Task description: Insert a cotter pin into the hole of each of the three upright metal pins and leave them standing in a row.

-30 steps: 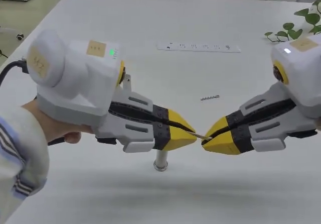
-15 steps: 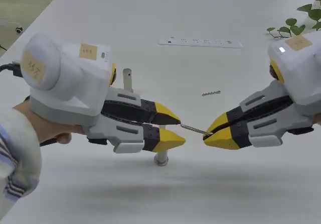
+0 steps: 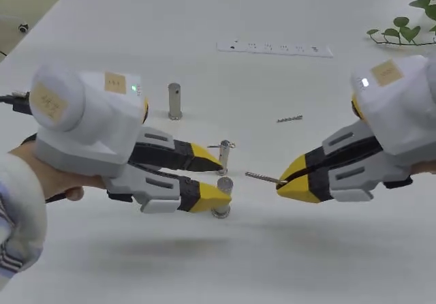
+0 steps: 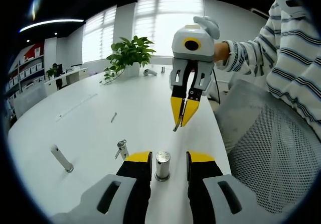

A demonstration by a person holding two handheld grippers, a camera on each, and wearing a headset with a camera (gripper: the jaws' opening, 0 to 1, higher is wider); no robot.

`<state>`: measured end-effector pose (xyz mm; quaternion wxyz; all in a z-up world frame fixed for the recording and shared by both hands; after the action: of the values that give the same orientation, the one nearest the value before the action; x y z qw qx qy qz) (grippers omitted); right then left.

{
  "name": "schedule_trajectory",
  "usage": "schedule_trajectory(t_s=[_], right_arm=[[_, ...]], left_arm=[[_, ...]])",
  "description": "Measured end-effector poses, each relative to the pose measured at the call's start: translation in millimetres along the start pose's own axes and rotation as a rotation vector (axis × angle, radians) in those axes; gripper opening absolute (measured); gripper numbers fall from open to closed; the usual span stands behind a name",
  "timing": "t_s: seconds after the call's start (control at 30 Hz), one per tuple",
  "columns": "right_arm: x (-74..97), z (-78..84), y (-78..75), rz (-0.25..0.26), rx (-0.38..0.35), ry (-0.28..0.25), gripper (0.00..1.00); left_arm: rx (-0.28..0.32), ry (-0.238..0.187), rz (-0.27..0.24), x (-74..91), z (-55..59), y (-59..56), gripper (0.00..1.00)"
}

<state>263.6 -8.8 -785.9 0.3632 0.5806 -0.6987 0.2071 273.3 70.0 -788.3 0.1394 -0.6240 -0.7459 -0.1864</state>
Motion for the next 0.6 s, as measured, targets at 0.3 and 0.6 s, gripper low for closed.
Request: schedule_trajectory(t_s=[0.3, 0.6], right_arm=[[-12.3, 9.8, -5.2, 0.005, -0.012, 0.056, 0.04], [-22.9, 11.6, -9.4, -0.001, -0.028, 0.084, 0.04]], left_arm=[[0.029, 0.006, 0.015, -10.3, 11.7, -3.9, 0.25], [0.047, 0.009, 0.020, -17.2, 20.8, -2.0, 0.25]])
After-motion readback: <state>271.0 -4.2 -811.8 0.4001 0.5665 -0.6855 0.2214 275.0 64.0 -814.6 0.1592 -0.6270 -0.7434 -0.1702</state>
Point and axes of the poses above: the centre of the closed fingertips' face, and the gripper's own axes: x roughly backward along the fingers, y roughly to its left, z roughly out of its underside, the point moved 2 cm from there along x, roughly backward along the fingers, and after that the axes turned 11 degrees about -x, right-handed, at the moved point
